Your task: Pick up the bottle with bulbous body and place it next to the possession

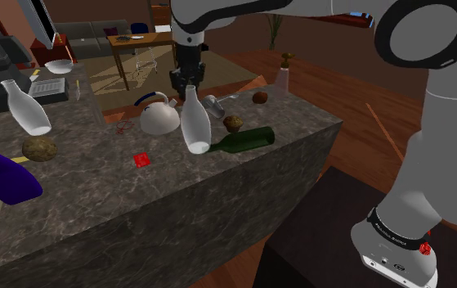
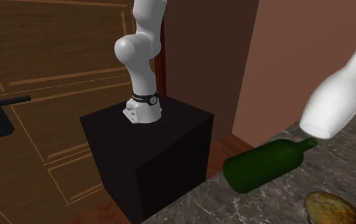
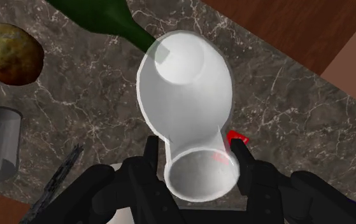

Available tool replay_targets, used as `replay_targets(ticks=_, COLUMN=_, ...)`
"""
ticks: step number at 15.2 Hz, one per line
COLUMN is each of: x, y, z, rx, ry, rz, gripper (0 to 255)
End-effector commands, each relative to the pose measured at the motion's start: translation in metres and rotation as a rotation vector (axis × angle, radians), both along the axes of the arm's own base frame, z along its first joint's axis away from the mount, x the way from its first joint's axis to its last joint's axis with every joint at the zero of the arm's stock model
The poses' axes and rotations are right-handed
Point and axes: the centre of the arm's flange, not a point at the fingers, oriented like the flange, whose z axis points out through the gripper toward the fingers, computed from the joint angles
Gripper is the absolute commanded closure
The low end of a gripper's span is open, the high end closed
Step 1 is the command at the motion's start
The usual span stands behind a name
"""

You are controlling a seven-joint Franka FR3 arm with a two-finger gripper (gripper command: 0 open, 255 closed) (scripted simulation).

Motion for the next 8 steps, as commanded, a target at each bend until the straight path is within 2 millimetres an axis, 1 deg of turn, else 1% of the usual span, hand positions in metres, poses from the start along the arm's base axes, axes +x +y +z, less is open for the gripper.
replay_targets(ticks=1, x=0.004, y=0.027, z=-0.002, rx=0.000, ry=0.000, rz=-0.001, gripper=255)
replay_targets(ticks=3, x=0.009, y=0.055, z=-0.002, rx=0.000, ry=0.000, rz=-0.001, gripper=255)
replay_targets(ticks=8, x=0.009, y=0.055, z=-0.028, rx=0.000, ry=0.000, rz=-0.001, gripper=255)
